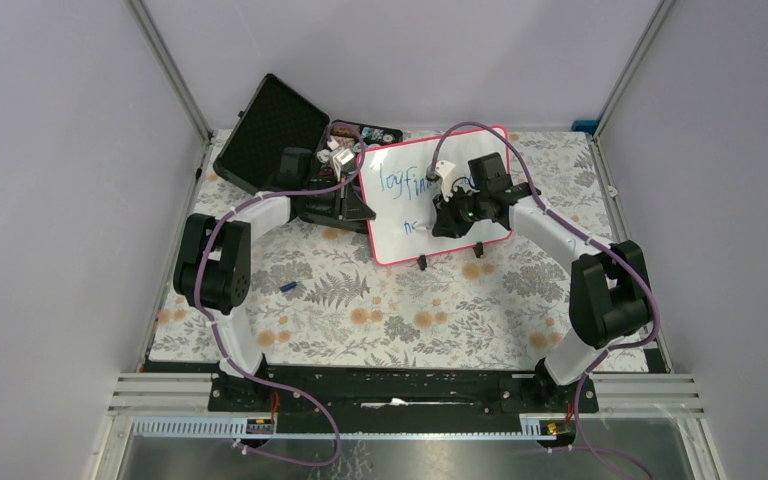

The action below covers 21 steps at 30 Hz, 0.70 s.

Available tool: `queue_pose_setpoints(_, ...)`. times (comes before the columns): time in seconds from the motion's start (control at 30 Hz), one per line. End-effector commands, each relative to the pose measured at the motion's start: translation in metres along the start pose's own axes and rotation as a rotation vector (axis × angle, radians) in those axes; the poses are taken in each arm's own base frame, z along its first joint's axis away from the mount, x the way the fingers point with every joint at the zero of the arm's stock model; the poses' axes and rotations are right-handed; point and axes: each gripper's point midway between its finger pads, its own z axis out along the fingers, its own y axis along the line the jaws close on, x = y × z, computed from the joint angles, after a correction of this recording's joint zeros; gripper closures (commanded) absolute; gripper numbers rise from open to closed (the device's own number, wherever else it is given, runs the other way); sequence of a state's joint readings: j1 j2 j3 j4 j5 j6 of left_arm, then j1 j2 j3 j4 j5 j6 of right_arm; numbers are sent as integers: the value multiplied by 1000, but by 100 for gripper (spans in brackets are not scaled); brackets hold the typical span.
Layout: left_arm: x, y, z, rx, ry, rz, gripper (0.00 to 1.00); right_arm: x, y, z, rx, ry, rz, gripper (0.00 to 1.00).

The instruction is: Write a sentence on the whiteboard

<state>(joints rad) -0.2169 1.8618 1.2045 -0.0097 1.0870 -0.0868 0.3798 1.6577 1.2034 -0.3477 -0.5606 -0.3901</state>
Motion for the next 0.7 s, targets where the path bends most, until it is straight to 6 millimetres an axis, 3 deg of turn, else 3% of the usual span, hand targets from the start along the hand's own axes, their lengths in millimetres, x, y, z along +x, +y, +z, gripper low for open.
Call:
queue_pose_setpoints(0.0,-21,6,1,-32,-32,116,100,-5,2,-9,26,-13,-42,100)
queue_pose_setpoints(0.4,-19,6,0,-34,-29,113,100,-1,-12,-20,77,-2,-40,100)
queue_pose_setpoints(0.67,-21,5,0,-31,-31,114,100,-9,-15,-22,84,-18,-37,100)
